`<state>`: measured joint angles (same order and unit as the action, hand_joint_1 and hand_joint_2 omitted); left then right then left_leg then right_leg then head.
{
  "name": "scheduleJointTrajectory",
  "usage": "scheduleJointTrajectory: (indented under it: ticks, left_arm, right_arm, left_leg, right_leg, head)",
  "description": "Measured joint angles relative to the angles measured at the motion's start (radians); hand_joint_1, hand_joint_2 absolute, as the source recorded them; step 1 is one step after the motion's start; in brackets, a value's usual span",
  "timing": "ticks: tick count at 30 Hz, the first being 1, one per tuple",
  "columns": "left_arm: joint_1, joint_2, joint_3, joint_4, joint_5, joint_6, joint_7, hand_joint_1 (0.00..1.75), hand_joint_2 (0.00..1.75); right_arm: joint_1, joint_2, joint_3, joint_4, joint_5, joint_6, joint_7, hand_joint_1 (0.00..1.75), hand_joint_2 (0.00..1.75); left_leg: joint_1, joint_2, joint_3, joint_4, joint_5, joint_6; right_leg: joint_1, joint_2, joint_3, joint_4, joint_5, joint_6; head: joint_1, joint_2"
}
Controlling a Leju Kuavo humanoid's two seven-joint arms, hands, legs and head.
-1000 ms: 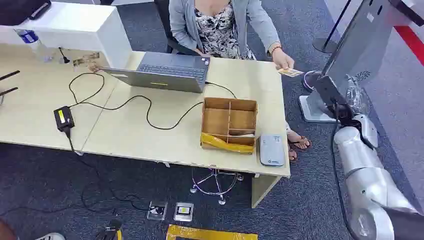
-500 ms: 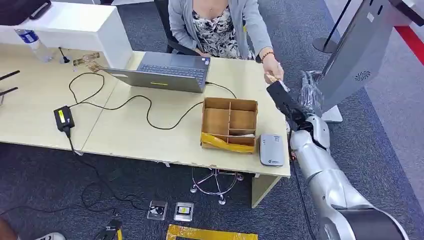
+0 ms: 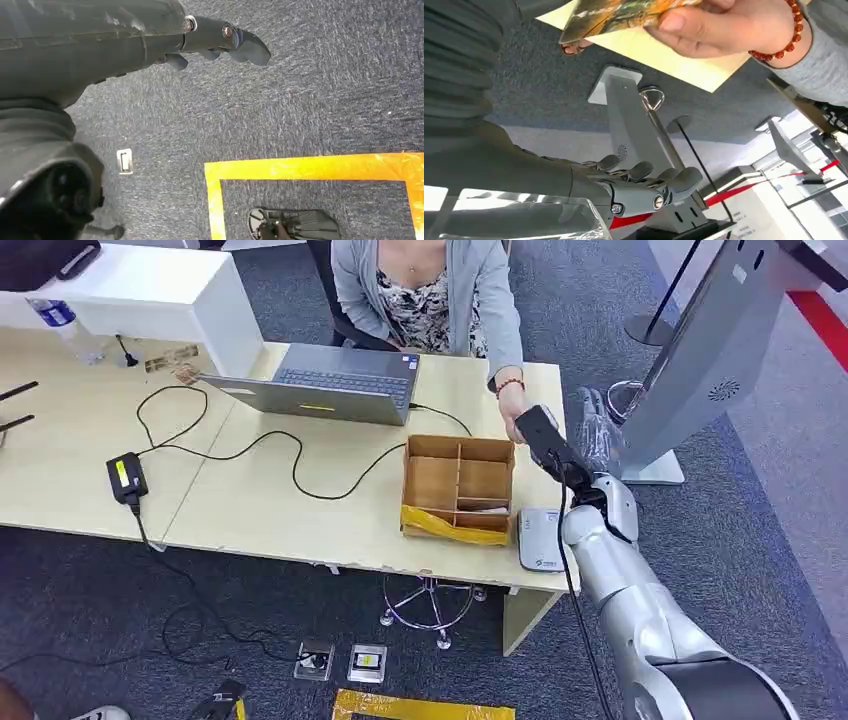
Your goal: Pass the card to the sensor for recognition and then transmit it.
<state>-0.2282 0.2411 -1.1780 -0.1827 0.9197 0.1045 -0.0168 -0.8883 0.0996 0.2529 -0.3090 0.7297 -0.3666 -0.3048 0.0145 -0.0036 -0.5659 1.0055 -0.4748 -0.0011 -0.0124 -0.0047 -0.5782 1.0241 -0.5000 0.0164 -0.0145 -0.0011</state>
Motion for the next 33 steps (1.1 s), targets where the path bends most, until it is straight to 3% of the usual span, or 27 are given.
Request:
scheduleJointTrajectory:
  ticks: [1, 2, 3, 4, 33]
  left_arm:
    - [0.000, 0.000, 0.000, 0.000, 0.000, 0.000, 0.001, 0.00, 0.00]
    - [0.000, 0.000, 0.000, 0.000, -0.003, 0.000, 0.003, 0.00, 0.00]
    - [-0.001, 0.000, -0.001, 0.000, -0.004, 0.000, 0.003, 0.00, 0.00]
    - [-0.003, 0.000, -0.002, 0.000, -0.006, 0.000, 0.003, 0.00, 0.00]
    - [-0.050, 0.000, -0.035, 0.000, -0.048, -0.021, 0.013, 0.00, 0.00]
  right_arm:
    - [0.000, 0.000, 0.003, 0.000, -0.004, -0.002, 0.000, 0.00, 1.75]
    - [0.000, 0.000, 0.005, 0.000, -0.006, -0.002, 0.000, 0.93, 1.75]
    - [0.000, 0.000, 0.007, 0.000, -0.011, -0.004, 0.000, 0.93, 1.75]
    - [0.000, 0.000, 0.009, 0.000, -0.016, -0.006, 0.000, 1.75, 1.75]
    - [0.000, 0.000, 0.048, -0.019, -0.094, -0.033, -0.016, 1.75, 1.75]
  left_leg:
    - [0.000, 0.000, 0.000, 0.000, 0.000, 0.000]
    - [0.000, 0.000, 0.000, 0.000, 0.000, 0.000]
    - [0.000, 0.000, 0.000, 0.000, 0.000, 0.000]
    - [0.000, 0.000, 0.000, 0.000, 0.000, 0.000]
    - [0.000, 0.000, 0.000, 0.000, 0.000, 0.000]
  right_leg:
    - [0.000, 0.000, 0.000, 0.000, 0.000, 0.000]
    - [0.000, 0.000, 0.000, 0.000, 0.000, 0.000]
    - [0.000, 0.000, 0.000, 0.000, 0.000, 0.000]
    - [0.000, 0.000, 0.000, 0.000, 0.000, 0.000]
    - [0.000, 0.000, 0.000, 0.000, 0.000, 0.000]
  head:
    - [0.000, 0.000]
    - [0.000, 0.000]
    - [0.000, 0.000]
    - [0.000, 0.000]
    - [0.000, 0.000]
